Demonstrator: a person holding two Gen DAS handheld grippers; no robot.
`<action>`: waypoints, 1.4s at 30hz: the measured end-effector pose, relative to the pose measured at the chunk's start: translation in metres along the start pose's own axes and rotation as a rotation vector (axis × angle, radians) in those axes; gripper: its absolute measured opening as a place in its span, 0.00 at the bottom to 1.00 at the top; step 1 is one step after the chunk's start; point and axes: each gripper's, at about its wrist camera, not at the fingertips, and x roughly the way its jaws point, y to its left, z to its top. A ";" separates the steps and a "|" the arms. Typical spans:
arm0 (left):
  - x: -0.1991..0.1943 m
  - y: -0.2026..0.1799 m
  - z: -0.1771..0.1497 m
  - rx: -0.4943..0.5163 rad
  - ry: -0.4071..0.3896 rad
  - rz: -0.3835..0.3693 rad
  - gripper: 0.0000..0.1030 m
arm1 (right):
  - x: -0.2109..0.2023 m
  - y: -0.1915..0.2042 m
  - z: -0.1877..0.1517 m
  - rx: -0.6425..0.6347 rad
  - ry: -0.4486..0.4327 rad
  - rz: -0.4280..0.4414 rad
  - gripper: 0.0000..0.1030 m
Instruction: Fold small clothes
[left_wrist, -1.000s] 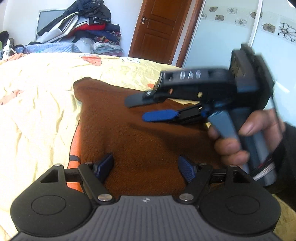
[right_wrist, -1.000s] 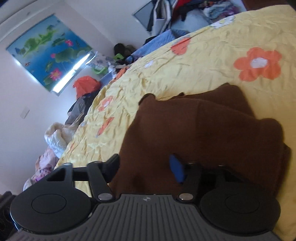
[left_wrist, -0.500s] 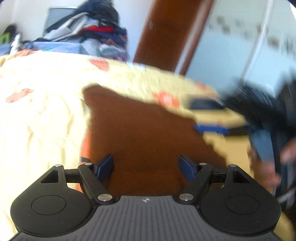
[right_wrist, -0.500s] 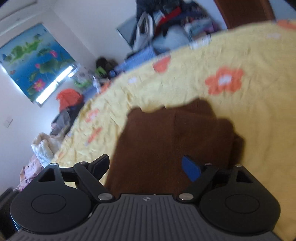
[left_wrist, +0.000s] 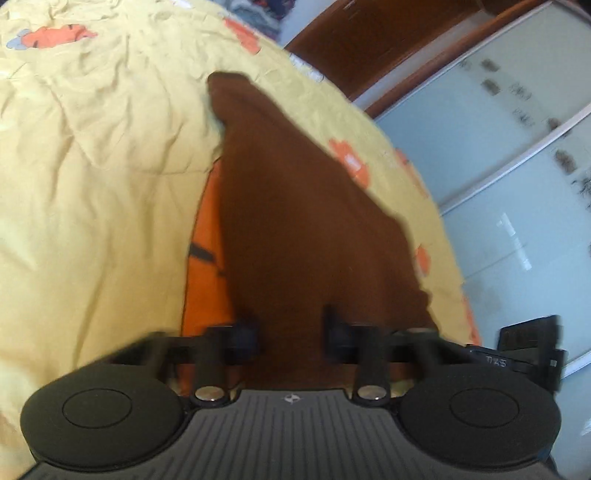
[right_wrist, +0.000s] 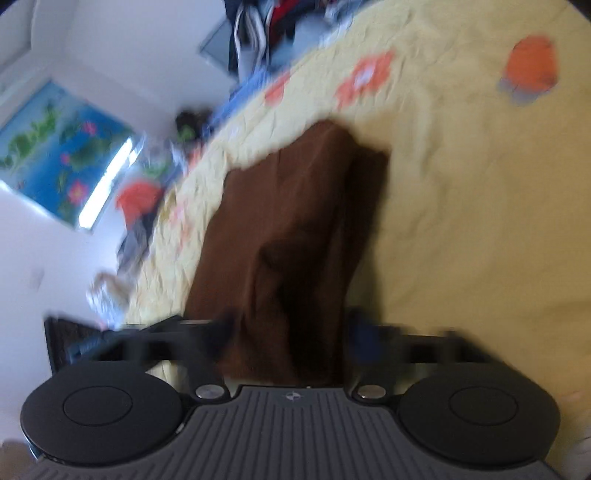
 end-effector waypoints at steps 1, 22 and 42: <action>-0.006 -0.001 -0.002 0.010 -0.007 0.010 0.25 | 0.002 0.007 -0.005 -0.049 -0.008 -0.008 0.34; 0.015 -0.085 -0.049 0.601 -0.141 0.304 0.88 | 0.044 0.021 0.080 -0.128 -0.051 -0.166 0.20; -0.019 0.009 -0.014 -0.054 -0.005 -0.002 0.31 | -0.001 -0.002 0.005 0.029 -0.003 0.036 0.36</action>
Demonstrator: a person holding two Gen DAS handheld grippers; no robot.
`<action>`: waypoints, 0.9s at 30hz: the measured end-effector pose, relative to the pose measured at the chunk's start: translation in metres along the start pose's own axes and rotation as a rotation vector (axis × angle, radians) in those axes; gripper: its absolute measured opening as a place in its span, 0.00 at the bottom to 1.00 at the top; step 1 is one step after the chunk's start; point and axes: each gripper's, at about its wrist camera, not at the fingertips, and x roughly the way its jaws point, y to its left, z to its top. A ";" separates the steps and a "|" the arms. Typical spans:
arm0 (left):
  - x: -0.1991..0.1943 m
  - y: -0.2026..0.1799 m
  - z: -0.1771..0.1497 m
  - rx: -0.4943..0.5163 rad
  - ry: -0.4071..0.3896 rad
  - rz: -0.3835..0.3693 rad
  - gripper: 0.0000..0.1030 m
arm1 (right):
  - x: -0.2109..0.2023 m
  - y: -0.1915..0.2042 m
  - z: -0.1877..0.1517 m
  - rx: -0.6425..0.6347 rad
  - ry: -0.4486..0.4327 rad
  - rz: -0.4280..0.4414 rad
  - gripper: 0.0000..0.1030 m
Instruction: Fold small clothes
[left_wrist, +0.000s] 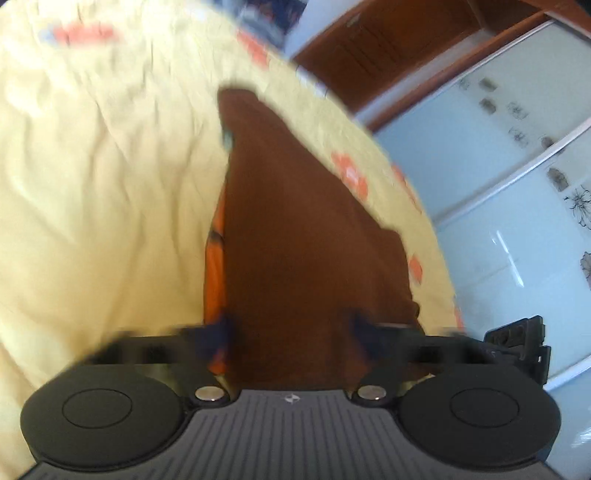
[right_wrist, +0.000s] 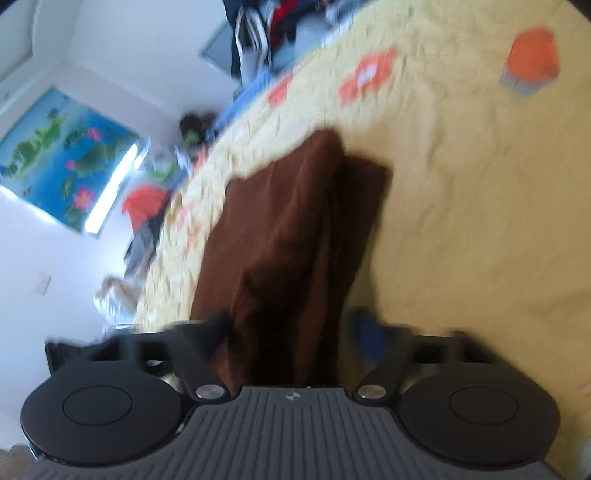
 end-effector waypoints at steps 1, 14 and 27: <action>0.001 -0.002 -0.001 0.011 -0.003 0.009 0.31 | 0.003 0.004 -0.003 -0.034 0.010 -0.017 0.36; -0.035 -0.059 -0.069 0.440 -0.251 0.406 0.86 | -0.041 0.052 -0.052 -0.324 -0.160 -0.349 1.00; 0.004 -0.056 -0.090 0.457 -0.261 0.585 1.00 | 0.008 0.072 -0.115 -0.426 -0.245 -0.748 1.00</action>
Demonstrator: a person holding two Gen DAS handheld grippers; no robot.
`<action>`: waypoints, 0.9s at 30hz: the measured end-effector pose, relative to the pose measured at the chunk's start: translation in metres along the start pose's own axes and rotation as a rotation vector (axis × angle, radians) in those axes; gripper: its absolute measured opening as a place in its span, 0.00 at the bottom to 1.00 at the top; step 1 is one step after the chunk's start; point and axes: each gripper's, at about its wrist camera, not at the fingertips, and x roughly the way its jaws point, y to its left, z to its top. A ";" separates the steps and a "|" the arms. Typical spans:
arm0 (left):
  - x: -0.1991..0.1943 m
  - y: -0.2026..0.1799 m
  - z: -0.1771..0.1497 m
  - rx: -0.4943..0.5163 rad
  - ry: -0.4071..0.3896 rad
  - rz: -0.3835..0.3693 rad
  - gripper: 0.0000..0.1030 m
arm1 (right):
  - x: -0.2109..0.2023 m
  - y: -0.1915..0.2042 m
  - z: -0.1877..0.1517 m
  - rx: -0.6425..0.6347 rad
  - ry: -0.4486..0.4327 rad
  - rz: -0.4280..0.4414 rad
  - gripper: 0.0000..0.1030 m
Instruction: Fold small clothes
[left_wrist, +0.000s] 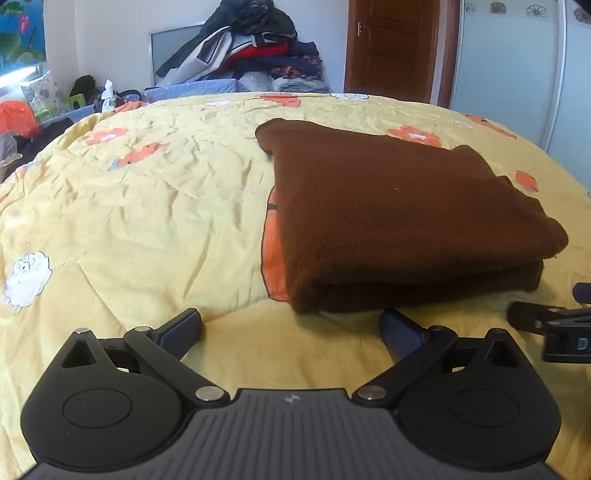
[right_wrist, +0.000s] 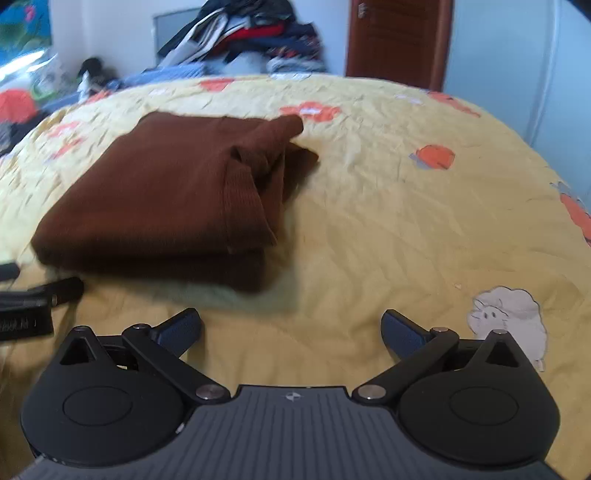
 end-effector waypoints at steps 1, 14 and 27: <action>0.000 0.000 0.000 0.000 -0.001 0.000 1.00 | 0.003 0.003 0.000 -0.001 -0.019 -0.003 1.00; -0.006 -0.002 -0.004 -0.001 -0.012 0.009 1.00 | 0.003 0.005 -0.007 -0.007 -0.105 0.008 1.00; -0.006 -0.002 -0.004 -0.002 -0.013 0.010 1.00 | 0.000 0.008 -0.009 -0.009 -0.106 -0.002 1.00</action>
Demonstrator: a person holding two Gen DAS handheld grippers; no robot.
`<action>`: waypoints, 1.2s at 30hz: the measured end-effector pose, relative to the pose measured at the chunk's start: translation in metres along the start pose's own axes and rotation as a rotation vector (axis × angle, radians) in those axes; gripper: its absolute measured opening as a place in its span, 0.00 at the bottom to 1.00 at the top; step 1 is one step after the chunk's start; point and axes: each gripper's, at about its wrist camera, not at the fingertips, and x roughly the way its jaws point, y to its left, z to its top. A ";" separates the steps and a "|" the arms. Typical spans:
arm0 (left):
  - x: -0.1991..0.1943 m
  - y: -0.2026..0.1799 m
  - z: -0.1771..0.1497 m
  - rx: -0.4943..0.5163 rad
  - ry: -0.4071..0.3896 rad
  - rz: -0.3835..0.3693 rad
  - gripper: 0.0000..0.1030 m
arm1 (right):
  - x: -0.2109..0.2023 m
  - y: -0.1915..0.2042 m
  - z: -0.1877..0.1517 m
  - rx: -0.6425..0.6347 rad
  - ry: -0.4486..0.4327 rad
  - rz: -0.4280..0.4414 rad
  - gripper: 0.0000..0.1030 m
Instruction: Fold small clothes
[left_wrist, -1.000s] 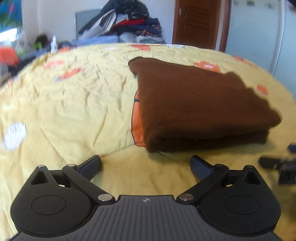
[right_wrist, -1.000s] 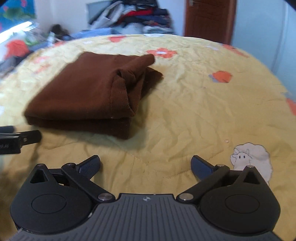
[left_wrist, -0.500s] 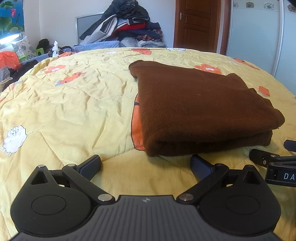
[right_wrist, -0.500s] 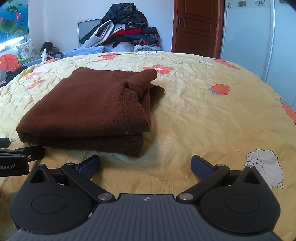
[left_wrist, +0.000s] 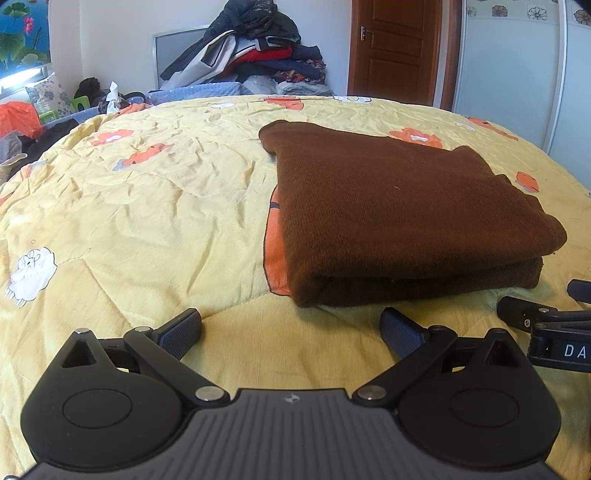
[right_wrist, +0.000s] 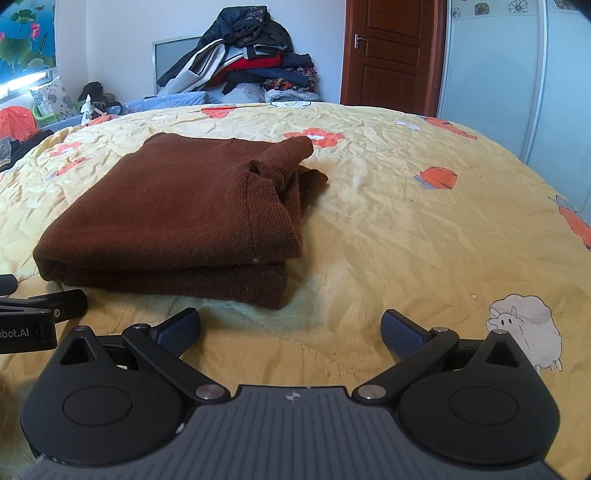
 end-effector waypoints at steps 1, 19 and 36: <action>0.000 0.000 0.000 0.000 0.000 0.000 1.00 | 0.000 0.000 0.000 0.000 0.000 0.000 1.00; -0.001 0.000 0.000 -0.002 0.002 -0.002 1.00 | 0.000 0.000 0.000 0.000 0.000 0.000 1.00; -0.002 -0.002 0.000 -0.005 0.003 0.003 1.00 | -0.001 0.000 0.000 0.000 -0.001 0.000 1.00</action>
